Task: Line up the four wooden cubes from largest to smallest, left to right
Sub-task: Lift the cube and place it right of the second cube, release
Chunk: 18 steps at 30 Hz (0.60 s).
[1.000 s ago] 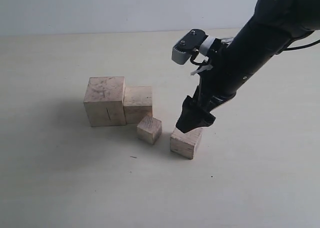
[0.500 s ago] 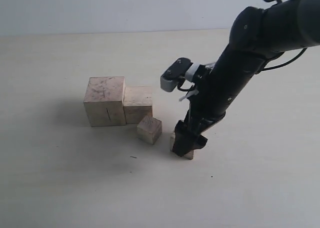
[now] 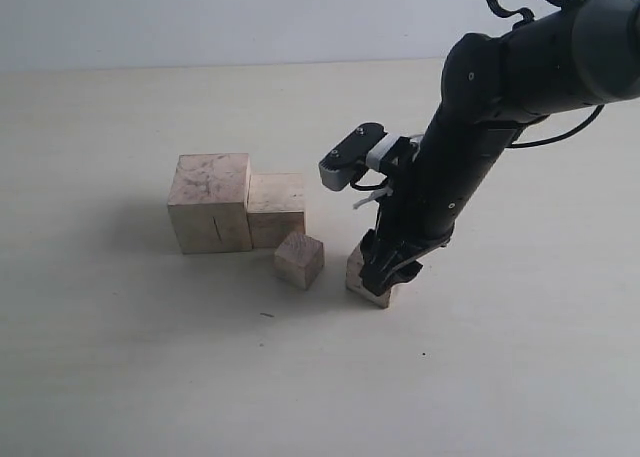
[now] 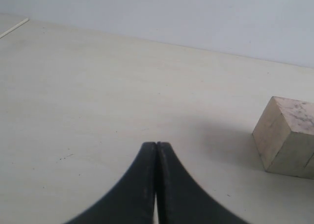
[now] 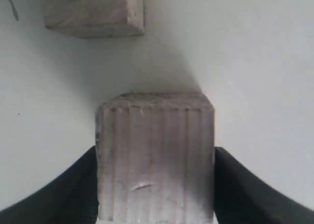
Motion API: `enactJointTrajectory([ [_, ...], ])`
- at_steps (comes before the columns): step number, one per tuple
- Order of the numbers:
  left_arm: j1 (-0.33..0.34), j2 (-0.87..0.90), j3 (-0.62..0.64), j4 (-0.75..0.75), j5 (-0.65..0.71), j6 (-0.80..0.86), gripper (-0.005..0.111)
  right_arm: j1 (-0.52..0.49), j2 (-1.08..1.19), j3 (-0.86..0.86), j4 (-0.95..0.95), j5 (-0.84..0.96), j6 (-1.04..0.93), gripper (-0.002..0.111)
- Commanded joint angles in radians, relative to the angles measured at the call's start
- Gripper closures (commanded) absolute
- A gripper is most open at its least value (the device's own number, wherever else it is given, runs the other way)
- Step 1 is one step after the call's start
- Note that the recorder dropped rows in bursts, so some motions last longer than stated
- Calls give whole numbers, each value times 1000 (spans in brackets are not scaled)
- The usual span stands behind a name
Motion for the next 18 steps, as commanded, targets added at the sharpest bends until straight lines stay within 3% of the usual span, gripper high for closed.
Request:
enactJointTrajectory([
  [1,-6,-5,3,-1,-11,0,107,2,-1,2,-8,32,18,107],
  [6,-6,-5,3,-1,-11,0,107,-19,-9,-29,-119,41,81,108],
  [14,-6,-5,3,-1,-11,0,107,-202,12,-257,-110,87,95,108],
  [18,-6,-5,3,-1,-11,0,107,-217,79,-354,-80,120,17,108],
])
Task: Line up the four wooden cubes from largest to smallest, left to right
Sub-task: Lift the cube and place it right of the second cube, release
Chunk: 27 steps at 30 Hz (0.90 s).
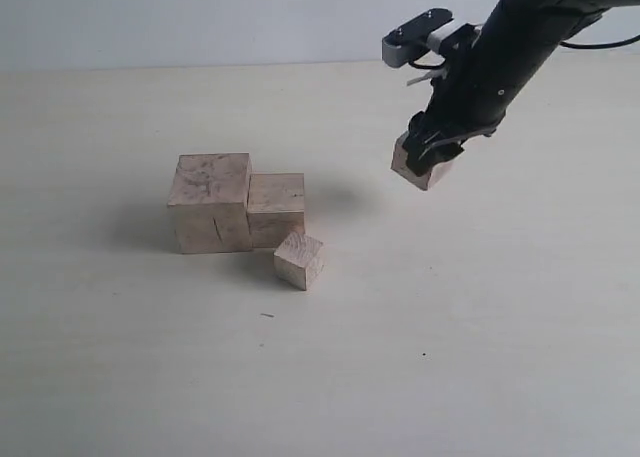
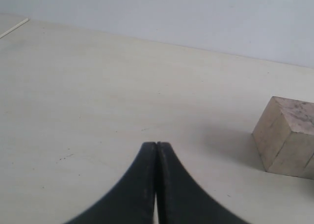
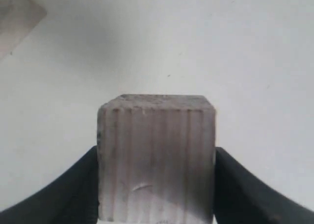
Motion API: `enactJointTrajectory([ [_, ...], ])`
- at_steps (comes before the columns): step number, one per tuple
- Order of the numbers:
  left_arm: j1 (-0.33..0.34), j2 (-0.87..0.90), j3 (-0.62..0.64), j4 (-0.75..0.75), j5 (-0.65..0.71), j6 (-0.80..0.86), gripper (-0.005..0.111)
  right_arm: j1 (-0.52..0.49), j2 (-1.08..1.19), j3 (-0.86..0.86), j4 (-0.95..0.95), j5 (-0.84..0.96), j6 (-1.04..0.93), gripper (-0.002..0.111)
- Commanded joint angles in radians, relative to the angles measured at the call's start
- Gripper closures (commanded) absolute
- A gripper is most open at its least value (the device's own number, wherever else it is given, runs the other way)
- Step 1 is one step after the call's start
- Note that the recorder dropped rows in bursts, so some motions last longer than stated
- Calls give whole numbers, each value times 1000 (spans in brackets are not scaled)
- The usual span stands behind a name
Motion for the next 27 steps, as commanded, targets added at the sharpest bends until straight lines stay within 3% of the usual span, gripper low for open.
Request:
enactJointTrajectory([
  [1,-6,-5,3,-1,-11,0,107,-14,85,-101,42,45,-101,108],
  [5,-6,-5,3,-1,-11,0,107,5,210,-215,156,185,-510,108],
  [9,-6,-5,3,-1,-11,0,107,42,242,-230,183,204,-724,108],
  [27,-6,-5,3,-1,-11,0,107,130,284,-238,175,153,-770,108],
])
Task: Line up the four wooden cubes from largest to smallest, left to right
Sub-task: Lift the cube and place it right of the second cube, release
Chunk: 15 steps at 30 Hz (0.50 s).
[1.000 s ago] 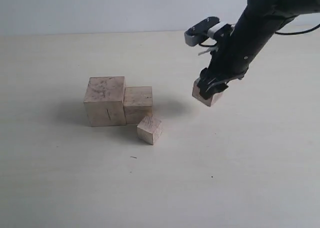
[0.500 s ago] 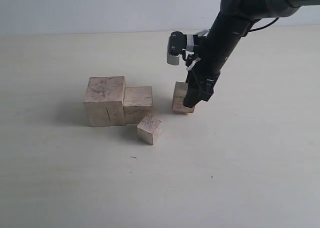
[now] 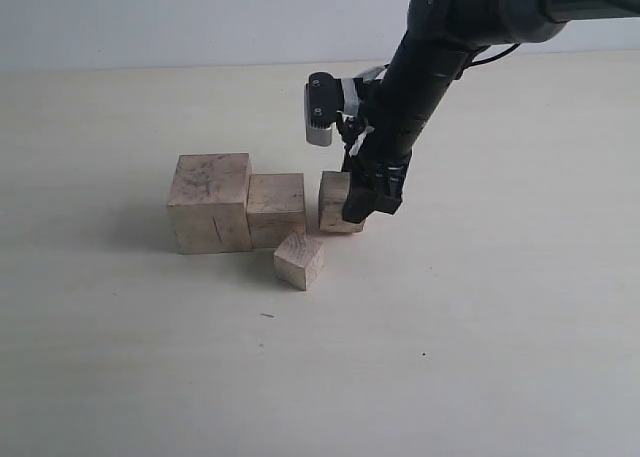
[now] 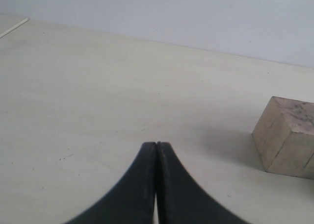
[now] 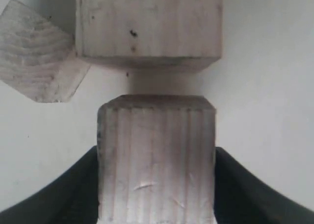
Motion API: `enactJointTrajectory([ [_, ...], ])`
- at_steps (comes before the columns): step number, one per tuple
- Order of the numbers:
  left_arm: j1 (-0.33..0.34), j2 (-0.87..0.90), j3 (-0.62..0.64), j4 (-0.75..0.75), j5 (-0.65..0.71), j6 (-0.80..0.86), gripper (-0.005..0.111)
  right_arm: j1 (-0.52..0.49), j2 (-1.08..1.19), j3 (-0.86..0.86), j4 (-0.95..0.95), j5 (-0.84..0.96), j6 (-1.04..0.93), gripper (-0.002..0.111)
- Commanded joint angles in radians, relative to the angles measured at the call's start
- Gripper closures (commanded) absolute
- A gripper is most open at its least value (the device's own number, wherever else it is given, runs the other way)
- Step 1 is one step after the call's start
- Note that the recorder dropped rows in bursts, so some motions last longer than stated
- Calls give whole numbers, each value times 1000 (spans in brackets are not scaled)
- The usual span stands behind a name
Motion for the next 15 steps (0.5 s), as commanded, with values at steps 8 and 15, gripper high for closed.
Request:
enactJointTrajectory([
  [8,-6,-5,3,-1,-11,0,107,26,54,-13,-9,-27,-4,108],
  [15,-6,-5,3,-1,-11,0,107,26,54,-13,25,-28,-4,92],
])
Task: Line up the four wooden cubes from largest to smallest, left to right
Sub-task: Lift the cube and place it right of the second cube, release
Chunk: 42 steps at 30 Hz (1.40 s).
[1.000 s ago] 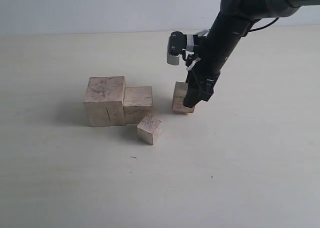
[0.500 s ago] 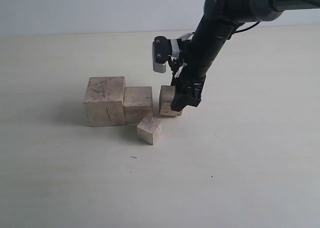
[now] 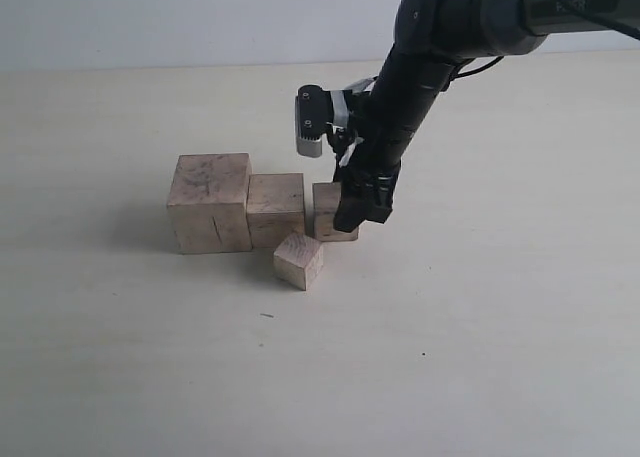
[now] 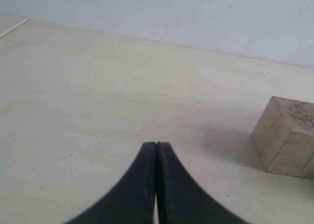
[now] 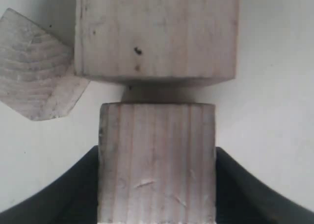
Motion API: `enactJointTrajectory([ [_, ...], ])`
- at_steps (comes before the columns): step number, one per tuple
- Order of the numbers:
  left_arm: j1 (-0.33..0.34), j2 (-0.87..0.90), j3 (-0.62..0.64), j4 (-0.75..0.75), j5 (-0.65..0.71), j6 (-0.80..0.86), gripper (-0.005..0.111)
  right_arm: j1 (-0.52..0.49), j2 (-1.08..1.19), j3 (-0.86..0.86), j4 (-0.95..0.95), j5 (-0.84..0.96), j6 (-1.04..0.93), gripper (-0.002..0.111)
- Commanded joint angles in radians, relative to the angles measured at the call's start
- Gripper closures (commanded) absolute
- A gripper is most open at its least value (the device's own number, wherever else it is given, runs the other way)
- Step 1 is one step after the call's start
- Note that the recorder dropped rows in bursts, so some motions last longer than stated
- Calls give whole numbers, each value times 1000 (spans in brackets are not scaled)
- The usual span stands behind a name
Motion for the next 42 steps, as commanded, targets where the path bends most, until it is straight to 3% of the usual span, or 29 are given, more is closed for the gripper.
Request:
enactJointTrajectory([
  [1,-6,-5,3,-1,-11,0,107,7,19,-1,19,-22,-4,81],
  [4,-6,-5,3,-1,-11,0,107,7,19,-1,19,-22,-4,54],
  [9,-6,-5,3,-1,-11,0,107,7,19,-1,19,-18,21,28],
  [14,-6,-5,3,-1,-10,0,107,7,-40,-1,-26,-13,98,28],
  [23,-6,-5,3,-1,-10,0,107,7,-86,-1,-362,-53,499,28],
  [42,-6,-5,3,-1,-10,0,107,7,-15,-1,-260,-147,514,30],
])
